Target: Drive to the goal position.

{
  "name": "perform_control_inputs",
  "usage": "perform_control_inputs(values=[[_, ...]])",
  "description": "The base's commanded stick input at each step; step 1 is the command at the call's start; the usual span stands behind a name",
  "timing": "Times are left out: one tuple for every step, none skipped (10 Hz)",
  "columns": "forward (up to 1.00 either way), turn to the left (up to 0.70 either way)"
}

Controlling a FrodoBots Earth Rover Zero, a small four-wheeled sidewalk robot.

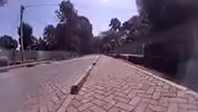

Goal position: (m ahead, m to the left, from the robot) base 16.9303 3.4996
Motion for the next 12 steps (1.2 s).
perform_control_inputs(values=[[0.85,0.0],[0.85,0.0],[0.85,0.0],[0.85,0.0],[0.85,0.0],[0.85,0.0],[0.85,0.0],[0.85,0.0],[0.85,0.0],[0.85,0.0],[0.85,0.0],[0.85,0.0]])
